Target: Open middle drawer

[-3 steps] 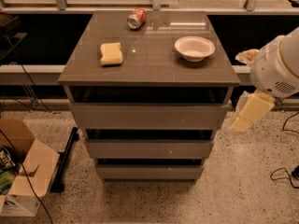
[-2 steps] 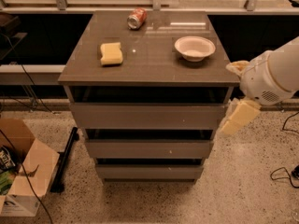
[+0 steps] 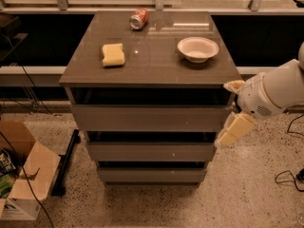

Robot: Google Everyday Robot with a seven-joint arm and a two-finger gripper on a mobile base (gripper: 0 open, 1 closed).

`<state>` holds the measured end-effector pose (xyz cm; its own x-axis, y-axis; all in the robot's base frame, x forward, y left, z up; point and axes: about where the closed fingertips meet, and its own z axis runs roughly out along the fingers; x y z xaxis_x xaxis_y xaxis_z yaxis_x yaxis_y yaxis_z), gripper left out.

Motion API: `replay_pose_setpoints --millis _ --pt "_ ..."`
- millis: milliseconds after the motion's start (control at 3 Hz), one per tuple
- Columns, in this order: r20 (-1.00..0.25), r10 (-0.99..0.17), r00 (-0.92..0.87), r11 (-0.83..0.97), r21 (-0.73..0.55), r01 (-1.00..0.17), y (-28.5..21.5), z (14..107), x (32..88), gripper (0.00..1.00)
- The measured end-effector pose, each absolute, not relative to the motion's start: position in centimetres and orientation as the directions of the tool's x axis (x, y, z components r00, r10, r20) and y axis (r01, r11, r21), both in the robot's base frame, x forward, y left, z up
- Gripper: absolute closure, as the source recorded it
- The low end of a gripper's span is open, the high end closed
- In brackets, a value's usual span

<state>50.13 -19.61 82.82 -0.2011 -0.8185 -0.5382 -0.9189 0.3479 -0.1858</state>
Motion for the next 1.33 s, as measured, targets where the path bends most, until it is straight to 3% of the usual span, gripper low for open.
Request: replay_pose_setpoints --millis 667,1333 --pt "-0.493 -0.84 -0.227 0.355 -0.182 -0.917 -18.8 78.3 49.6 0.0" --pt "-0.548 -0.763 -0.344 0.479 -0.121 -0.869 -18.7 68.2 48.9 0.0"
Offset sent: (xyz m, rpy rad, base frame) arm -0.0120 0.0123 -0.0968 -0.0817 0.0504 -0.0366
